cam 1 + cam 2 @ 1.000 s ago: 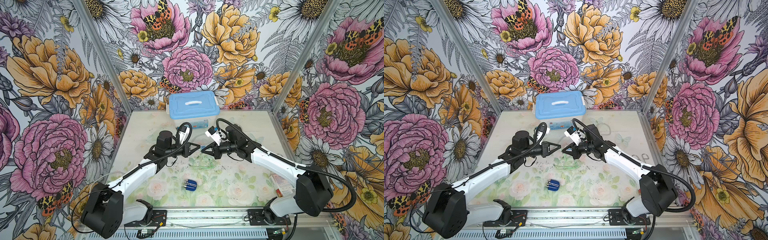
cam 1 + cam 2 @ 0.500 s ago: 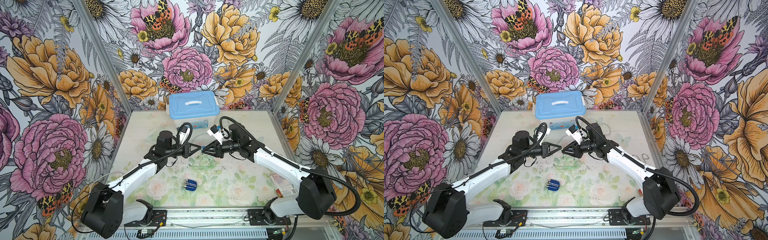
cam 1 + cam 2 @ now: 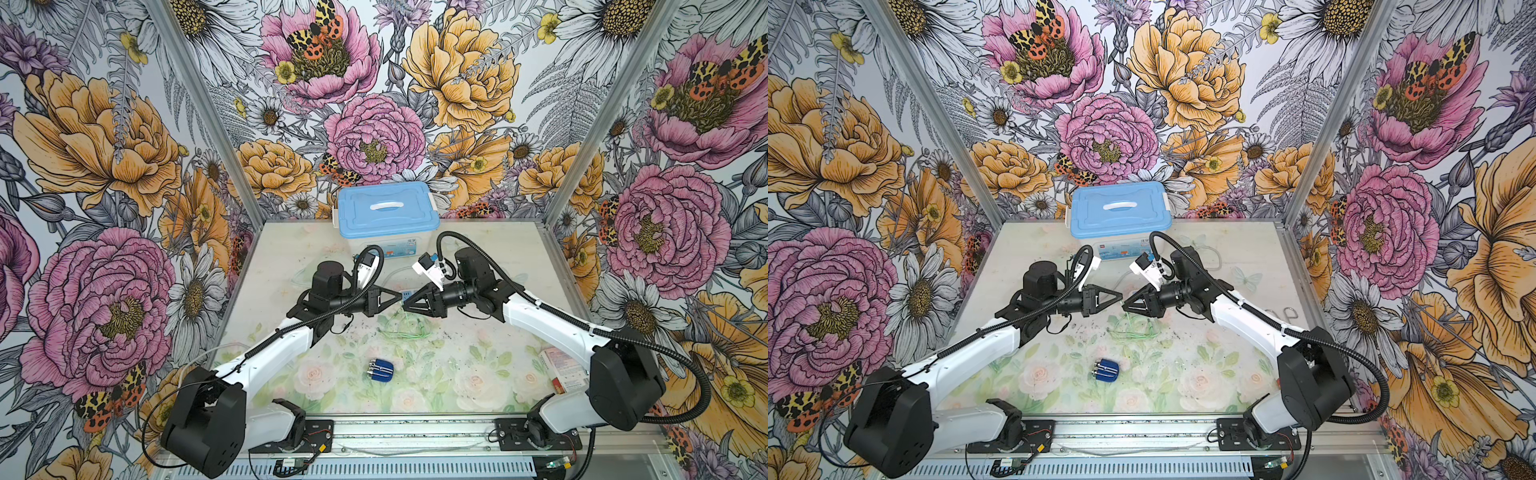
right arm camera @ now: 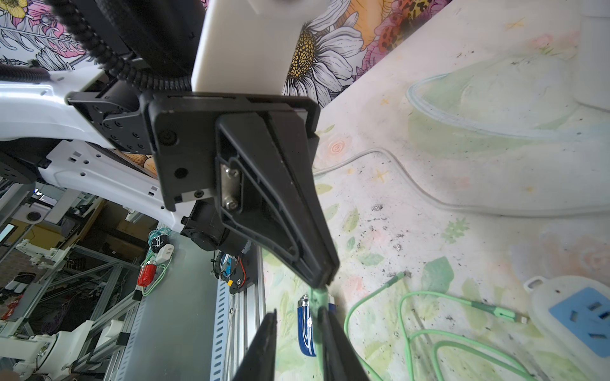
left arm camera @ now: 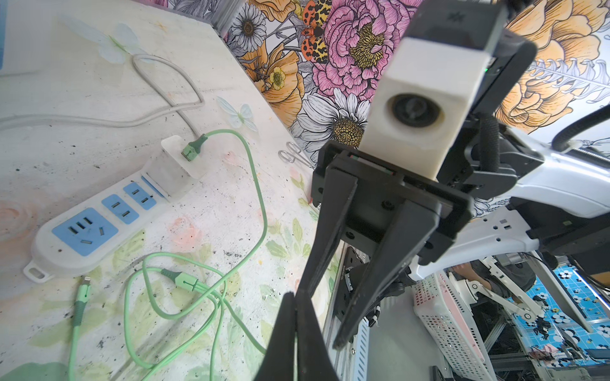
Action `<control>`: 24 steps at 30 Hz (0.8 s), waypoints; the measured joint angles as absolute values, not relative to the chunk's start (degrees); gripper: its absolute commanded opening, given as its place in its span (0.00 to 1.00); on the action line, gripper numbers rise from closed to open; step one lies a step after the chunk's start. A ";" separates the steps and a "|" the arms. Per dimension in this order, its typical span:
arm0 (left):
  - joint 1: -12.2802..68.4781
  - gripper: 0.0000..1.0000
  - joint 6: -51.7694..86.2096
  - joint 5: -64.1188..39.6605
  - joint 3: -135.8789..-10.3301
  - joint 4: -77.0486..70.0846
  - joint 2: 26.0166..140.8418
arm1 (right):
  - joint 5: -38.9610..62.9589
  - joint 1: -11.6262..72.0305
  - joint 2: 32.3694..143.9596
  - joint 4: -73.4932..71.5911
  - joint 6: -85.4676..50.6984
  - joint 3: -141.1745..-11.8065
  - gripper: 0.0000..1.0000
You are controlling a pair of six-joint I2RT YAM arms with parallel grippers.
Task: Charge the electric shaver
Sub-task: Pick up the charging cable from the center of the board.
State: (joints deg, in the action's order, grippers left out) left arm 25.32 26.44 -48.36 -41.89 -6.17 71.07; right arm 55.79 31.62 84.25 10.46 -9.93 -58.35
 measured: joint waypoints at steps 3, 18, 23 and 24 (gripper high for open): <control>25.32 0.00 26.44 -48.53 -41.91 -6.17 71.07 | 55.75 31.62 84.25 10.46 -9.72 -58.35 0.27; 25.87 0.00 26.39 -49.19 -42.54 -5.85 71.13 | 53.89 31.68 86.89 10.44 -9.30 -60.40 0.26; 25.96 0.00 26.39 -49.08 -42.54 -5.85 71.13 | 54.19 32.08 86.94 10.46 -9.06 -60.62 0.10; 25.96 0.00 26.37 -48.97 -42.54 -5.82 71.13 | 54.30 32.14 86.91 10.50 -9.02 -60.62 0.07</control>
State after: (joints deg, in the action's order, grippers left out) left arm 25.96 26.37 -48.97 -42.54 -5.82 71.13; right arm 54.30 32.14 86.91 10.50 -9.02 -60.62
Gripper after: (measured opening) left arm 0.045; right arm 0.123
